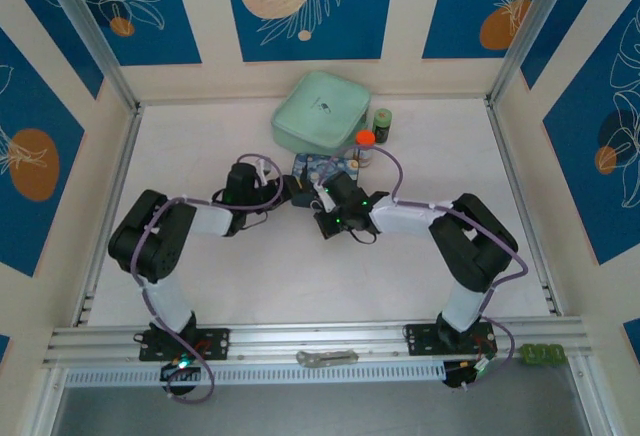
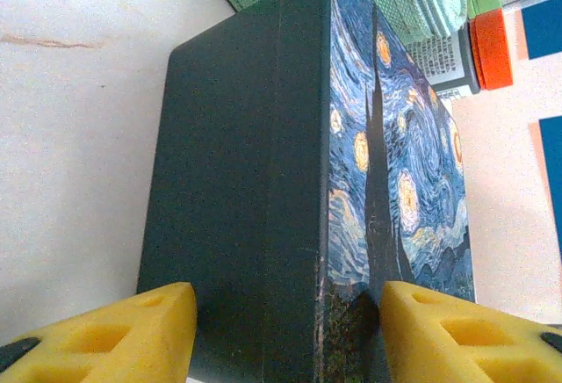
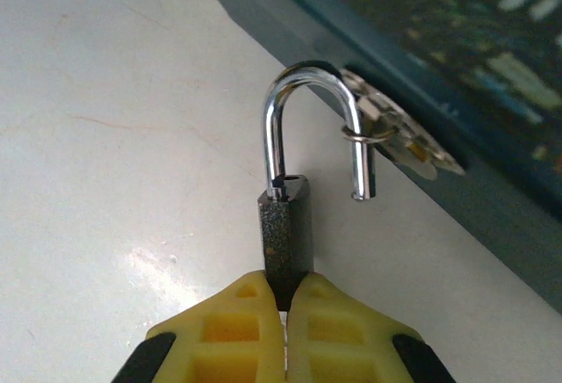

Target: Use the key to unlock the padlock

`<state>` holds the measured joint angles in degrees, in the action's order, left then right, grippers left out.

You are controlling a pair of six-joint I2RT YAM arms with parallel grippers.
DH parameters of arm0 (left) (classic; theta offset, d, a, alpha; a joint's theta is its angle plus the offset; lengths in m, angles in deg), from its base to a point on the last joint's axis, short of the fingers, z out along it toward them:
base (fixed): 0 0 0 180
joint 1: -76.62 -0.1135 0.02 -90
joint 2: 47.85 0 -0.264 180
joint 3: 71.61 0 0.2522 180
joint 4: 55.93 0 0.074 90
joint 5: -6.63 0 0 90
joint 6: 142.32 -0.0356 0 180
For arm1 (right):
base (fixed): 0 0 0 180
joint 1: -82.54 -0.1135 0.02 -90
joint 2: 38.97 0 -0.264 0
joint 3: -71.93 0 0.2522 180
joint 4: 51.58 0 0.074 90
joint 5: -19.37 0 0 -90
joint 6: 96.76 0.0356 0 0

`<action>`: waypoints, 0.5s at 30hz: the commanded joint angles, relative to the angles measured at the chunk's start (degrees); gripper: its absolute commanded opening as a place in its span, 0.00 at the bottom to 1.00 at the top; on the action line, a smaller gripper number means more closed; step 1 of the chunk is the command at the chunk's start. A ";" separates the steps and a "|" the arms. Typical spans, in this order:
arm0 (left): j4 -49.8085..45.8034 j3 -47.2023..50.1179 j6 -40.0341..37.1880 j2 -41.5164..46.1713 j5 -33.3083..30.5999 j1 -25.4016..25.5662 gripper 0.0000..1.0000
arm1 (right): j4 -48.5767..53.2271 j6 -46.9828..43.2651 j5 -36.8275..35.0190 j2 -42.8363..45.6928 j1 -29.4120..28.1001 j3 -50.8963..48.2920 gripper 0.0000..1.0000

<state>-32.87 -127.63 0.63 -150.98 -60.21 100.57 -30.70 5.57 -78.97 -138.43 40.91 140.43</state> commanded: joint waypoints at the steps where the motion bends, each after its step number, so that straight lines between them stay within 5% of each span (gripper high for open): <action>1: -1.60 -1.21 -1.36 -2.02 2.11 0.94 0.54 | 1.67 -7.21 1.64 -0.73 0.14 2.29 0.00; 15: -4.14 -2.82 -2.49 -2.11 3.53 1.93 0.51 | 7.54 -19.50 4.61 -4.63 3.31 10.78 0.00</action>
<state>-33.22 -129.55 -0.35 -152.30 -59.55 100.92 -22.09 -10.73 -77.62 -142.10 43.78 148.02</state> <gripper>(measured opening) 0.510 0.048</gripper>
